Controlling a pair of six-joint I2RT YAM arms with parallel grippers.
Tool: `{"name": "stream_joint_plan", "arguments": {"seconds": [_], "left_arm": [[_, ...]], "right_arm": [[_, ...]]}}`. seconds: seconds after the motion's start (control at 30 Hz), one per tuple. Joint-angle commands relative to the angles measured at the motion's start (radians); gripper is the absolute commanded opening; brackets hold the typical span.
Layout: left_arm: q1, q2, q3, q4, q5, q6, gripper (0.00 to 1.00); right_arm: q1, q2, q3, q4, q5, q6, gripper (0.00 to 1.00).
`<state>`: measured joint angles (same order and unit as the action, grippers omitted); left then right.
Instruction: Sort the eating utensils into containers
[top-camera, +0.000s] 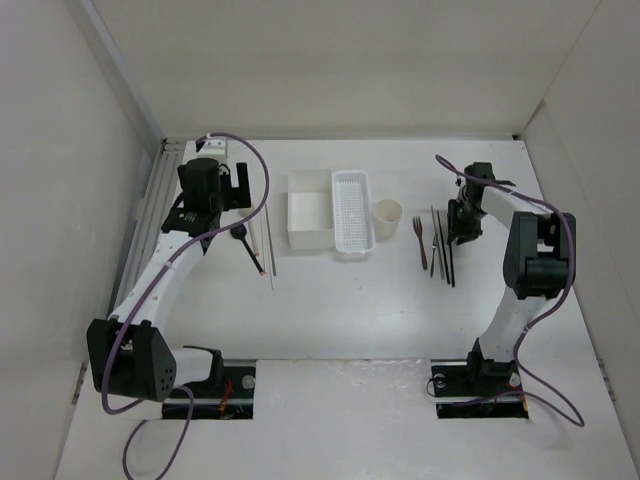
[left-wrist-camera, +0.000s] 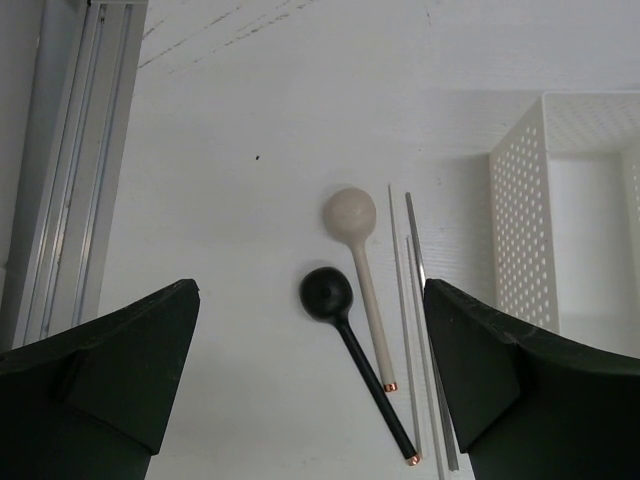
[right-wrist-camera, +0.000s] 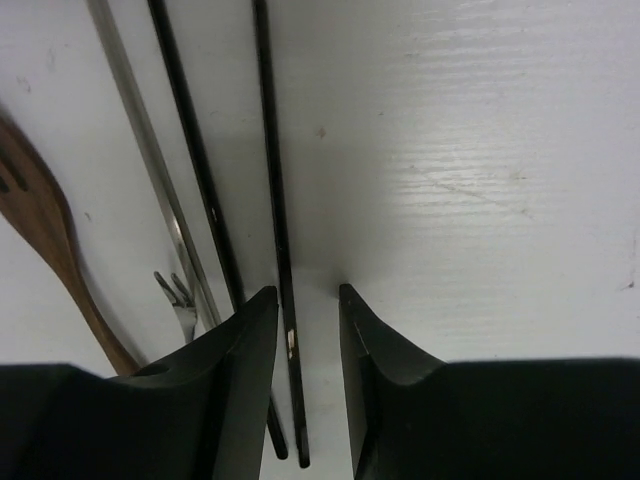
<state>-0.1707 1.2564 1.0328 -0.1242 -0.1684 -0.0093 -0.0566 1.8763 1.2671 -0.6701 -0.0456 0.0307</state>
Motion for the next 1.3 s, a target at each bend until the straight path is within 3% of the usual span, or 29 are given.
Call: {"name": "stream_joint_plan", "arguments": {"seconds": [0.0, 0.27, 0.37, 0.5, 0.63, 0.8, 0.93, 1.07, 1.13, 1.27], "left_arm": [[-0.004, -0.018, 0.009, 0.023, -0.011, -0.017, 0.94], [-0.004, -0.018, -0.01, 0.043, -0.049, -0.006, 0.94], [-0.004, -0.028, -0.019, 0.052, -0.049, -0.006, 0.94], [-0.004, -0.028, -0.019, 0.061, -0.118, 0.022, 0.96], [-0.013, -0.028, -0.019, 0.07, -0.138, 0.041, 0.96], [-0.013, -0.019, 0.003, -0.009, 0.024, 0.051, 0.96], [-0.035, -0.008, 0.012, -0.029, 0.067, 0.022, 0.95], [-0.035, 0.011, 0.035, -0.054, 0.087, 0.0, 0.94], [-0.035, 0.011, 0.035, -0.054, 0.096, -0.017, 0.92], [-0.035, 0.011, 0.035, -0.063, 0.083, -0.077, 0.9]], "right_arm": [[0.014, 0.041, 0.046, -0.029, 0.067, 0.021, 0.36], [0.063, 0.043, 0.026, -0.009, 0.113, 0.057, 0.36], [0.063, 0.072, 0.035, -0.036, 0.102, 0.069, 0.25], [0.034, 0.038, -0.024, -0.002, 0.133, 0.095, 0.0], [0.014, -0.002, 0.001, -0.002, 0.241, 0.107, 0.0], [0.023, -0.136, 0.081, -0.034, 0.337, 0.078, 0.0], [0.064, -0.261, 0.126, -0.049, 0.348, 0.098, 0.0], [0.184, -0.325, 0.224, -0.098, 0.41, 0.15, 0.0], [0.331, -0.325, 0.3, -0.098, 0.481, 0.169, 0.0], [0.498, -0.217, 0.429, -0.02, 0.415, 0.279, 0.0]]}}
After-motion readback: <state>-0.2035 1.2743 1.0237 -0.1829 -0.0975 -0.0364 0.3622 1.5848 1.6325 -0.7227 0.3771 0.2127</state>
